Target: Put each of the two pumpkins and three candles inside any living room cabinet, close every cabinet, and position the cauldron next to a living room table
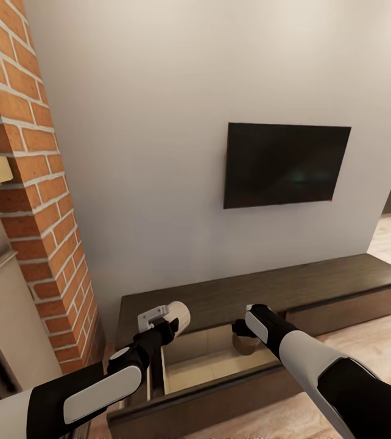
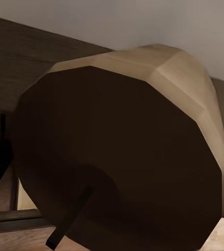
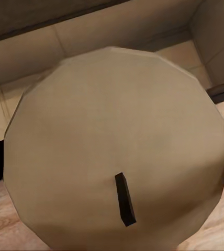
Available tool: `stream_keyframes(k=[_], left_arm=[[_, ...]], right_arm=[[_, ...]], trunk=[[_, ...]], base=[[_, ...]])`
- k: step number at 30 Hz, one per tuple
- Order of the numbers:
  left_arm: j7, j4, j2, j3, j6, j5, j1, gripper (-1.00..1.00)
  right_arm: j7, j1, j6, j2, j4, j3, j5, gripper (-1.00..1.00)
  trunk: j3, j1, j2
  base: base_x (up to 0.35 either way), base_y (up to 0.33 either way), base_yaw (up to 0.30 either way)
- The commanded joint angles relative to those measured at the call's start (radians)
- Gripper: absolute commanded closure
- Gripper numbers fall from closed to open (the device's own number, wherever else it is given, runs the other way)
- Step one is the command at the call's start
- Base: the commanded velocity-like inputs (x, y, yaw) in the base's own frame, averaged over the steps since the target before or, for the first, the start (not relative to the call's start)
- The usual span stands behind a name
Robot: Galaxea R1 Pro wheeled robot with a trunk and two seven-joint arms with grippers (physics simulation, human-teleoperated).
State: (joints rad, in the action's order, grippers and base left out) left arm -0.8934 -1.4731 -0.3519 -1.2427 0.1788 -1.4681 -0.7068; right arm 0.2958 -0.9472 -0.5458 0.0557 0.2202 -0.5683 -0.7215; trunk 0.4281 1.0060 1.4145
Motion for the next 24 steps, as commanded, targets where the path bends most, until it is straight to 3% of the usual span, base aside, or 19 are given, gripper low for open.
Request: stream_keyframes(k=[1, 24], left_arm=[[0.0, -0.001, -0.001, -0.003, 0.01, -0.008, -0.002, 1.0], [-0.001, -0.001, -0.013, -0.006, 0.01, -0.008, -0.002, 1.0]], right_arm=[[0.008, -0.001, -0.004, 0.0, 0.002, -0.008, -0.01, 1.0], [0.008, -0.001, -0.004, -0.002, 0.002, -0.007, -0.01, 1.0]], trunk=[[0.003, 0.0, 0.001], [0.038, 0.0, 0.001]], base=[[0.0, 0.0, 0.0], [0.0, 0.0, 0.0]])
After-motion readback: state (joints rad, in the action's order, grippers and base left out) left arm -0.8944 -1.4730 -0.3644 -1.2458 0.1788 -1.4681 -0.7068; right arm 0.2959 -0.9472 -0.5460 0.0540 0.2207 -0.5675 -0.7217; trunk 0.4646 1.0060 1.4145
